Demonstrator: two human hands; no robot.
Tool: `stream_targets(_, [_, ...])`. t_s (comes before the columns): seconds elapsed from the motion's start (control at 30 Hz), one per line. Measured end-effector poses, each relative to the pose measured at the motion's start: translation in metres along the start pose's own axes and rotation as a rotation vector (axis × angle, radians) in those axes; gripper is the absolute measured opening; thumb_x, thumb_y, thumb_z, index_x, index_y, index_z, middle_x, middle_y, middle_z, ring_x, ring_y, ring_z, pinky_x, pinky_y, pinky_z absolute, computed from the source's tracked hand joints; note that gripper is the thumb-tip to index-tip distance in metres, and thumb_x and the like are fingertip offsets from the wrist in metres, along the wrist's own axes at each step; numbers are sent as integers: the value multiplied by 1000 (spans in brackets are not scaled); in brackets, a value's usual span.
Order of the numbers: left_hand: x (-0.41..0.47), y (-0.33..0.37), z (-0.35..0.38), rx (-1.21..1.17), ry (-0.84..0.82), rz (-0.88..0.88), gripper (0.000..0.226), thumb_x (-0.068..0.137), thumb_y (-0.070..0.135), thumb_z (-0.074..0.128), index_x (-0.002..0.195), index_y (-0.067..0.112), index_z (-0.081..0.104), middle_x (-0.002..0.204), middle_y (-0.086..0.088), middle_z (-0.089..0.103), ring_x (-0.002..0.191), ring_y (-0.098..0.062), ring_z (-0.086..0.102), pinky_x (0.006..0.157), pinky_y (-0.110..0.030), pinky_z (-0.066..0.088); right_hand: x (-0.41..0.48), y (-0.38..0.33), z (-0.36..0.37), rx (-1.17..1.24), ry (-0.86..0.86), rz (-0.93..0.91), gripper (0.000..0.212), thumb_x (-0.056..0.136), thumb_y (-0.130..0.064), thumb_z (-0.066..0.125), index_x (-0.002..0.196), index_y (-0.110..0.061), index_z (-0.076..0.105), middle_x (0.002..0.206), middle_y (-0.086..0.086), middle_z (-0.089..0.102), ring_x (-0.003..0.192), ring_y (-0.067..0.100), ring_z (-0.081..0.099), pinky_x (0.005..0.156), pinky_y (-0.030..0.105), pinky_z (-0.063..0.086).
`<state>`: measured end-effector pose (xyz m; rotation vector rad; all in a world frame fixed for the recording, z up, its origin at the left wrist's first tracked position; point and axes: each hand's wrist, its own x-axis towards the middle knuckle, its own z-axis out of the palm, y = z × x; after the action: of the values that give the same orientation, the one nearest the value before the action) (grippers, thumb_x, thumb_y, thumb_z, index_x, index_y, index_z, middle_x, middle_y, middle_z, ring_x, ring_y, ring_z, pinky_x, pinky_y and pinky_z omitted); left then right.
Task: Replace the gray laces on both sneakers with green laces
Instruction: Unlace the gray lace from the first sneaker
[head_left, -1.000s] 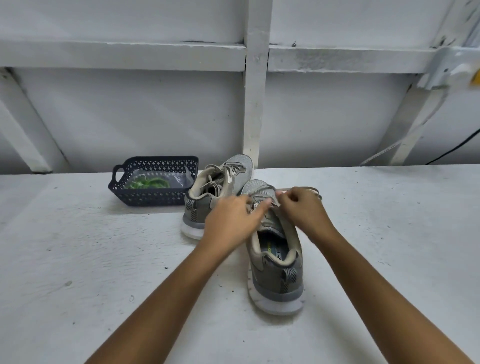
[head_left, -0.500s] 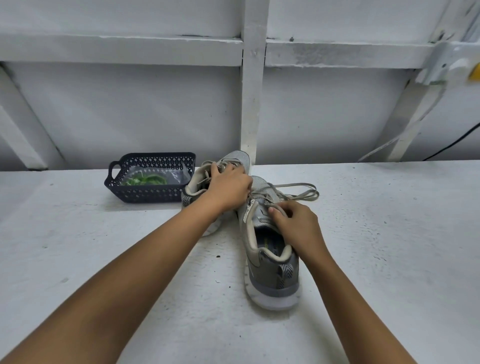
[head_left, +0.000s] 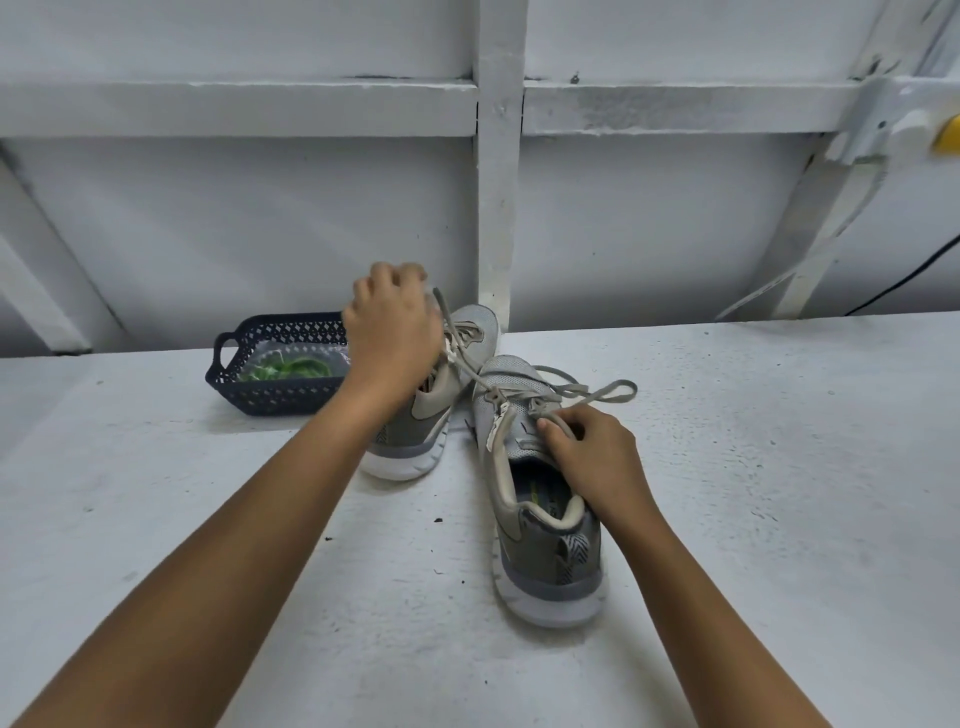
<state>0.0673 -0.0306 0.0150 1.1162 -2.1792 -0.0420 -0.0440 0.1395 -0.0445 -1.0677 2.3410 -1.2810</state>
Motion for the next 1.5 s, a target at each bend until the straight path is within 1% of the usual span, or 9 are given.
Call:
stream_targets(0.2, [-21,14,33,429,-402,493,28,94,19,44,117,21,61,126,0,51,127,-23,39,103,-72,4,0,0,1,-9,-4,-3,23,91,-28,59,105,-13,69,100,2,69,86,9,51,62,16,28])
stream_targets(0.4, [-23,17,39,393,-405,445,27,97,26,40,108,19,63,115,2,60,116,-22,49,105,-59,18,-1,-1,0,2,-9,0,21,91,-28,58,103,-13,68,97,2,68,85,10,52,61,17,28])
stream_targets(0.63, [-6,3,13,-203,11,-26,24,94,22,47,103,9,65,106,-9,62,97,-28,56,88,-39,39,-1,-2,-1,18,-10,13,20,91,-28,58,103,-15,68,88,-4,63,82,9,52,56,12,34])
stream_targets(0.77, [-10,-1,22,101,102,346,35,76,5,60,111,1,61,106,-24,59,94,-40,57,86,-47,45,-1,-3,-1,14,-8,14,18,91,-28,59,101,-16,69,86,-4,63,82,9,52,57,10,34])
stream_targets(0.87, [-18,13,31,233,-144,668,34,77,5,61,111,5,63,109,-18,60,101,-35,58,96,-49,42,-2,-4,-1,11,-6,15,18,91,-28,59,101,-16,69,84,-6,61,81,8,52,56,7,35])
stream_targets(1.0, [-27,18,38,519,-443,604,28,94,14,41,115,12,59,122,-7,56,119,-27,48,104,-43,28,-2,-4,-1,20,-13,29,20,91,-29,58,103,-17,68,87,-5,62,83,8,53,65,19,32])
stream_targets(1.13, [-23,14,39,401,-382,558,24,97,18,39,109,11,58,114,-7,59,111,-27,53,96,-39,34,-3,-4,-3,26,-10,28,20,91,-29,58,103,-17,69,90,-3,65,83,8,52,67,20,33])
stream_targets(1.33, [-11,-2,15,-188,-59,122,22,96,19,44,99,3,59,99,-13,59,90,-29,55,76,-38,44,-2,-2,-1,14,-8,8,22,91,-29,58,103,-15,69,85,-7,61,82,7,52,55,10,33])
stream_targets(1.5, [-9,-13,10,-41,80,67,32,87,15,42,108,1,61,107,-20,57,95,-37,54,81,-45,45,-1,-2,-1,8,-5,-1,19,91,-27,58,101,-15,69,84,-5,63,81,9,53,57,3,33])
